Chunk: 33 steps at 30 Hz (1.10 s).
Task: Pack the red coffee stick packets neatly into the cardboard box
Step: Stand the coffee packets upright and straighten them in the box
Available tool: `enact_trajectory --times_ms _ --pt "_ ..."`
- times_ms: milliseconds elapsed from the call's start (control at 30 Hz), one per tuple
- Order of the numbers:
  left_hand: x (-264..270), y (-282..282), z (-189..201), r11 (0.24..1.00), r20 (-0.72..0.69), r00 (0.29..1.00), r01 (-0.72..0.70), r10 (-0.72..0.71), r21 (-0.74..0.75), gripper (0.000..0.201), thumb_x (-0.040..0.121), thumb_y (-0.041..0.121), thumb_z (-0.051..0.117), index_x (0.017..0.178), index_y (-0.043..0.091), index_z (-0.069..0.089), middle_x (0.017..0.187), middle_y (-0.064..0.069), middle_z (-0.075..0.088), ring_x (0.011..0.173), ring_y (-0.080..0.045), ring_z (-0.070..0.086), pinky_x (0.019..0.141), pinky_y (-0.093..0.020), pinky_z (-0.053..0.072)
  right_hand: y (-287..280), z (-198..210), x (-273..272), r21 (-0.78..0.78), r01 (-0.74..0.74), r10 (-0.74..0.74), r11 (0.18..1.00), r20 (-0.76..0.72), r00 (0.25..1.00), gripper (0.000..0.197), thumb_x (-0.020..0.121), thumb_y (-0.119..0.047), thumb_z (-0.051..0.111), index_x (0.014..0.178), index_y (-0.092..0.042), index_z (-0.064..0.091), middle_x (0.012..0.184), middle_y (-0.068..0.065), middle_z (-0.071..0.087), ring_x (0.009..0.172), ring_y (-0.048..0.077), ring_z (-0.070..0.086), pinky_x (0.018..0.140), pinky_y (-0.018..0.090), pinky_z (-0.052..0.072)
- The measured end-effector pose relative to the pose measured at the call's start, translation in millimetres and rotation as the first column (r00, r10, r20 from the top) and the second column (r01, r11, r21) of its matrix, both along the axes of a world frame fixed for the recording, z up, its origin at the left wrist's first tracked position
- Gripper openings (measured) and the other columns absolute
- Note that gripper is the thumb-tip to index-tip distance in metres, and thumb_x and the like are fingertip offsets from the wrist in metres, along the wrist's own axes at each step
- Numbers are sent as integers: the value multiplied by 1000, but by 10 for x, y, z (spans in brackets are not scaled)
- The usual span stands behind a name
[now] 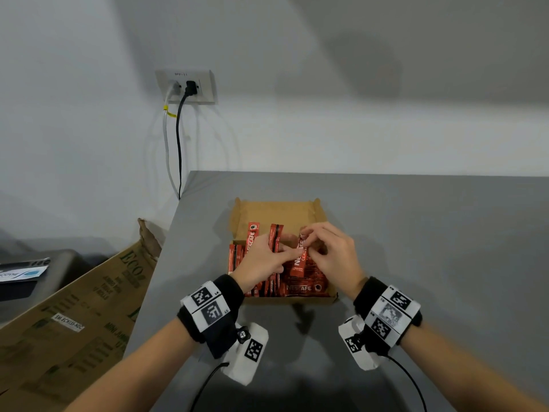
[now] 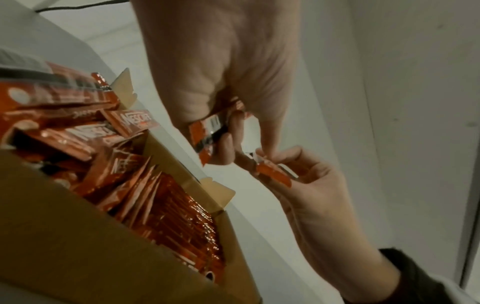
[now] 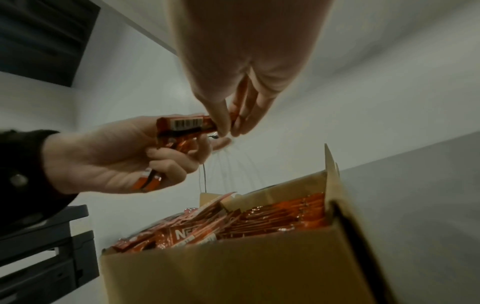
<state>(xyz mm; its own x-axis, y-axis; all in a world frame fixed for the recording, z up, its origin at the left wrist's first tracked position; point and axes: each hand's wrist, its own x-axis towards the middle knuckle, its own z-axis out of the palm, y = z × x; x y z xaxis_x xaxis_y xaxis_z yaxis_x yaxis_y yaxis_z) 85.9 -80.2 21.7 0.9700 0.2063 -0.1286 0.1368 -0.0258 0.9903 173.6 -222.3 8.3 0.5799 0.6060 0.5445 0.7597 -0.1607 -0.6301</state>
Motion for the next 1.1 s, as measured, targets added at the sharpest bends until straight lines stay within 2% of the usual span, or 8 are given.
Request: enact_trajectory --times_ms 167,300,600,700,800,867,967,1100 --pt "0 37 -92 971 65 977 -210 203 112 11 80 17 73 83 11 64 74 -2 64 65 -3 60 56 -12 45 -11 32 -18 33 28 -23 999 -150 988 48 86 8 53 127 -17 47 122 -3 56 101 -3 61 90 13 47" --pt "-2 51 -86 953 115 969 -237 219 187 12 77 15 76 78 12 64 71 -2 65 60 1 59 58 -9 45 -32 102 47 8 94 -90 995 -243 966 44 94 -5 46 136 -12 37 130 -5 48 98 5 60 87 17 50" --pt "-42 67 -17 919 65 996 -74 54 386 3 78 13 74 79 10 72 67 14 62 55 10 56 59 -5 40 -71 145 59 -133 -67 50 989 -123 991 27 82 -11 70 106 -21 68 88 -16 59 79 -3 57 71 10 47" --pt "-76 103 -60 788 24 998 33 -61 615 11 79 24 74 86 16 75 73 17 60 66 10 52 64 -9 37 -160 127 79 -385 -85 46 919 -109 993 30 80 -17 72 110 -22 68 82 -12 64 68 -8 52 67 4 40" --pt "-90 127 -84 663 -39 990 120 -136 739 26 76 34 75 98 21 71 95 11 63 83 5 53 82 -18 45 -255 99 87 -585 -68 2 808 -113 994 10 81 -22 71 90 -22 75 87 -6 70 73 -1 58 73 14 47" --pt "-88 151 -88 568 -128 981 189 -146 801 29 73 38 76 97 23 66 101 10 59 91 -4 54 83 -23 46 -350 71 128 -583 -9 -76 812 -121 990 8 82 -22 69 88 -21 75 82 -9 64 77 7 56 76 22 47" --pt "-96 143 -125 467 -245 952 304 -184 830 29 72 39 76 90 20 63 96 6 57 89 -10 55 80 -28 48 -487 24 230 -509 98 -139 855 -44 989 7 82 -18 70 86 -17 76 78 -9 53 80 10 49 73 16 37" --pt "-61 92 -182 402 -281 934 349 -220 846 30 75 40 73 88 20 55 96 4 55 89 -14 56 79 -29 48 -599 29 269 -386 183 -201 904 -8 979 6 80 -12 72 82 -16 76 66 -16 47 71 -4 49 66 4 33"
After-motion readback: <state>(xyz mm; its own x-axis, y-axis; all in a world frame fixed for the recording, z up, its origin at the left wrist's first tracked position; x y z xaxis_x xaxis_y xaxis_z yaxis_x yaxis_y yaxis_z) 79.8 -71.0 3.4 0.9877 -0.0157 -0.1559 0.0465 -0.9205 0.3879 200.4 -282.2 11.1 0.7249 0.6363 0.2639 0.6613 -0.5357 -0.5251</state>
